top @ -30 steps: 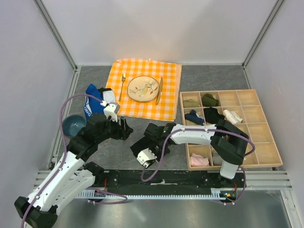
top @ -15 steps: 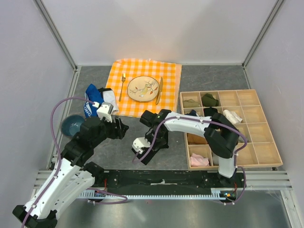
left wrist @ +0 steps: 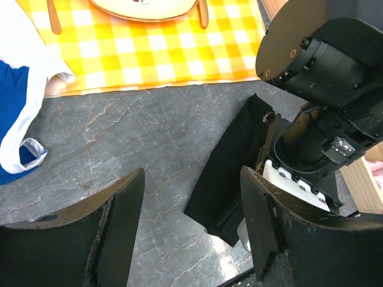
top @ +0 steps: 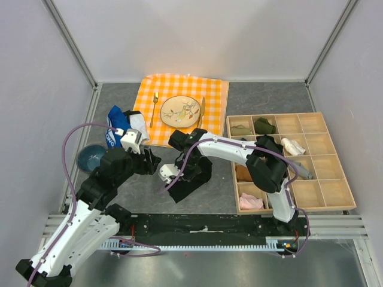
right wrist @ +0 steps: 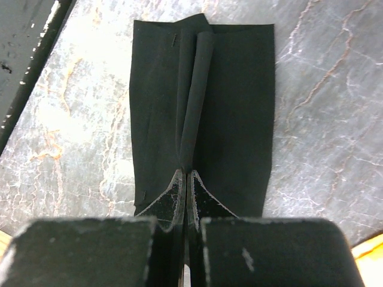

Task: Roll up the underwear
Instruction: Fold the underwear at the center of the board.

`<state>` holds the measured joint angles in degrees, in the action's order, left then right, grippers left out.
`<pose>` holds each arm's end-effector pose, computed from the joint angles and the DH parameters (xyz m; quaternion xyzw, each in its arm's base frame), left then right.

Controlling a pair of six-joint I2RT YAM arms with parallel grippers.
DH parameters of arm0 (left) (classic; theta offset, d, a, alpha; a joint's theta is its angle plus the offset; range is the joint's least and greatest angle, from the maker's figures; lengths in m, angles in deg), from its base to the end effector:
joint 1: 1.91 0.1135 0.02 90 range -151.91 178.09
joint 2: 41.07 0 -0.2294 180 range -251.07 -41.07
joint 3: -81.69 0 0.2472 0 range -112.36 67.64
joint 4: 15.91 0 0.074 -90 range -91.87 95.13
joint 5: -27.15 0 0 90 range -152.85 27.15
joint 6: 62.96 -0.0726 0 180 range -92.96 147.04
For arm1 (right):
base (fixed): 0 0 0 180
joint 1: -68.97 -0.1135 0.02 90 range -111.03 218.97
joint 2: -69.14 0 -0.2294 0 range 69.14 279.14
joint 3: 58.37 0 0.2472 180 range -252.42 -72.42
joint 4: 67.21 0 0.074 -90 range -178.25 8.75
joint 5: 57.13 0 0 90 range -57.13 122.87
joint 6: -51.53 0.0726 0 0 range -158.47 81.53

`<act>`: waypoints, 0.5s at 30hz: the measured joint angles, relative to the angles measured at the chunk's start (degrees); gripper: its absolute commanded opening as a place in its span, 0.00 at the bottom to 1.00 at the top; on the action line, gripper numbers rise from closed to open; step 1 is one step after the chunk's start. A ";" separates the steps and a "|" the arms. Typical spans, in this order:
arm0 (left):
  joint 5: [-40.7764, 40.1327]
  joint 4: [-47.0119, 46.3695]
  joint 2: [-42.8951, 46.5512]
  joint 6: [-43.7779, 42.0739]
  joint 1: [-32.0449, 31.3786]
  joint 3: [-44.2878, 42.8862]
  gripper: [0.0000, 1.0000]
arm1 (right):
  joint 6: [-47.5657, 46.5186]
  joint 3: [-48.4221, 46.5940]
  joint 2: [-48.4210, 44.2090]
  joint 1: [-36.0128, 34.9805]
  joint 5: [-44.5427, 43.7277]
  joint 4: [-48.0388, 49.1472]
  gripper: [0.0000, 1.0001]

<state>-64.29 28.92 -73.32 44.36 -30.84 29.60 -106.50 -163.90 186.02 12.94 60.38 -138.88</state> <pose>0.1684 -0.0910 0.2579 0.0786 0.8396 -0.2013 0.4983 0.1861 0.3363 0.1321 -0.8631 0.4419 0.2298 0.0836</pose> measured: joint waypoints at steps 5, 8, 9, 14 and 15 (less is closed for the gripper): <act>-0.02 0.00 0.00 0.00 0.00 0.00 0.72 | -0.35 -3.06 1.60 0.42 -0.31 -0.61 0.00; -0.02 0.00 0.00 0.00 0.00 0.00 0.72 | -0.37 -4.39 2.49 0.57 -0.46 -0.79 0.01; -0.02 0.00 0.00 0.00 -0.02 0.00 0.72 | -0.39 -4.70 2.82 0.61 -0.52 -0.81 0.02; -0.02 -0.02 0.00 0.00 0.00 0.07 0.72 | -0.31 -5.88 4.72 0.61 -1.03 -0.96 0.17; -0.02 -0.02 0.00 0.00 0.00 0.13 0.72 | -0.15 -5.95 4.98 0.61 -1.14 -0.90 0.23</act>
<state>-64.31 28.90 -73.32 44.36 -30.84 29.73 -106.65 -169.84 191.00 13.55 59.24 -139.78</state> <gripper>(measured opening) 0.716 0.123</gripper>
